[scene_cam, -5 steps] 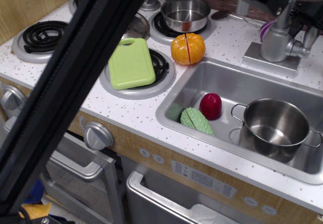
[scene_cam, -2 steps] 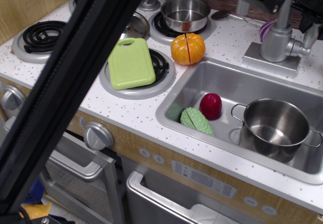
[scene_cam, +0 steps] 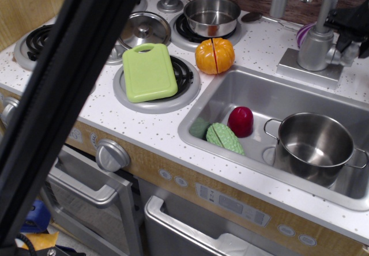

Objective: Turn lever vertical to front

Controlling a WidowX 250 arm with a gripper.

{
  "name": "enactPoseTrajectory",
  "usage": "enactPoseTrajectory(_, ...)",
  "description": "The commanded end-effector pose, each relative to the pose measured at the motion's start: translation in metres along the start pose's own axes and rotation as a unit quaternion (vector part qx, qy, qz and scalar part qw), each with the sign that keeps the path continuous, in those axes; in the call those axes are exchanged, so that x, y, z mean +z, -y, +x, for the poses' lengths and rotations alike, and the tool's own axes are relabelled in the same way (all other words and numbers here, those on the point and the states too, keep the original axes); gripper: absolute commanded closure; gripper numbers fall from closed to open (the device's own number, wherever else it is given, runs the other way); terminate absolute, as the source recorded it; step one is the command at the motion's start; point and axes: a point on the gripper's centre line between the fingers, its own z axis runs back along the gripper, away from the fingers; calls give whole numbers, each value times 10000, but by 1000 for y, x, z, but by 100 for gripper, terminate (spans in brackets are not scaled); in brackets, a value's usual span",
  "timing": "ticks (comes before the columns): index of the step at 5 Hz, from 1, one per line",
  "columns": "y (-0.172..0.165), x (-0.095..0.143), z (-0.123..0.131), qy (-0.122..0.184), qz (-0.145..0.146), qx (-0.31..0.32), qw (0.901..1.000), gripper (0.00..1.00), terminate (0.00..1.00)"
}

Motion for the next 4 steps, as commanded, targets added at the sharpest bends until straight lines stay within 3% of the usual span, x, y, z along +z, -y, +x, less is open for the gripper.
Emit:
enactPoseTrajectory(1,-9,21,13,357,-289,303,9985,100,0)
enactPoseTrajectory(2,-12,7,10,346,-462,396,9975,100,0)
enactPoseTrajectory(3,-10,2,5,431,-419,396,9974,100,0)
enactPoseTrajectory(4,-9,0,1,536,-416,204,9975,100,100)
